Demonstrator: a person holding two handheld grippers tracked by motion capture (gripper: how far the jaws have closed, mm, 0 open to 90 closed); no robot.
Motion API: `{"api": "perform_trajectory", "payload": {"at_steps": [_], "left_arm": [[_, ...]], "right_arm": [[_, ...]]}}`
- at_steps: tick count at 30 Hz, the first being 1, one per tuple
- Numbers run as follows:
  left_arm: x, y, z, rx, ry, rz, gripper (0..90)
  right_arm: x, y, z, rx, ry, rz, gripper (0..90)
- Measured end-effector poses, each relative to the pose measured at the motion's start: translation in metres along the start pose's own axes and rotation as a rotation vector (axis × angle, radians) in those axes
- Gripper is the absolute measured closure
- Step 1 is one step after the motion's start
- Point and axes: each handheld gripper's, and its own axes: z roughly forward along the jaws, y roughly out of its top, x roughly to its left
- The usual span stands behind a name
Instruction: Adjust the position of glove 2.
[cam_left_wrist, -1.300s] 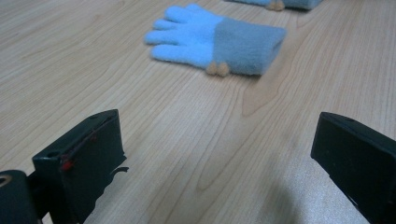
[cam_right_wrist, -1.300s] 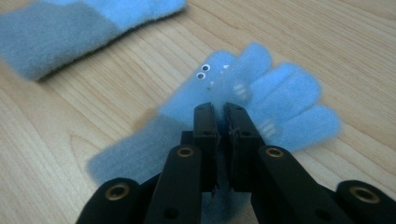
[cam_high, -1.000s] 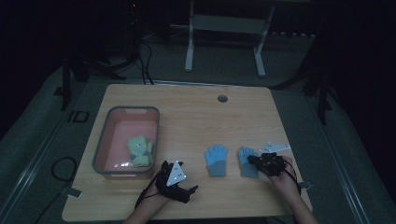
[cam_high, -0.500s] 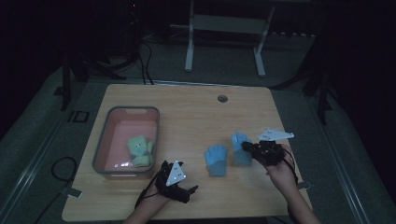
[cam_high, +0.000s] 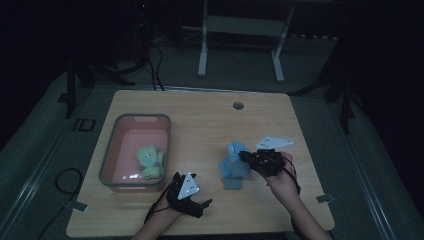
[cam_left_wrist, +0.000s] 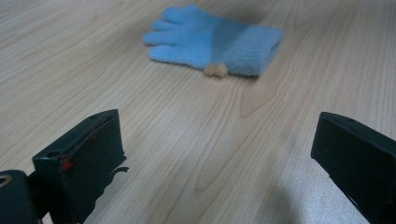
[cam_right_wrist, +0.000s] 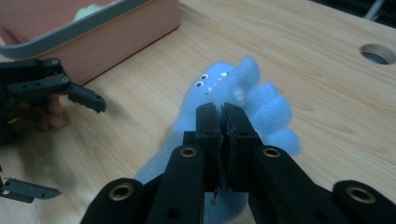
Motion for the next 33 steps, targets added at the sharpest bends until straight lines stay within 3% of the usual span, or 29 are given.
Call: {"api": "perform_trajectory", "payload": {"at_steps": [6, 18, 27, 33], "left_arm": [[0.000, 0.000, 0.000, 0.001, -0.002, 0.001, 2.9], [0.000, 0.000, 0.000, 0.002, -0.004, 0.001, 2.9], [0.000, 0.000, 0.000, 0.008, -0.009, 0.002, 2.9], [-0.002, 0.001, 0.000, -0.005, -0.015, 0.018, 2.9]], "right_arm": [[0.007, -0.006, 0.021, 0.038, 0.028, -0.007, 85.8], [0.002, -0.035, 0.056, 0.144, 0.066, 0.033, 85.3], [-0.005, -0.047, 0.070, 0.196, 0.079, 0.028, 83.4], [-0.006, -0.051, 0.072, 0.193, 0.088, 0.021, 77.8]]}}
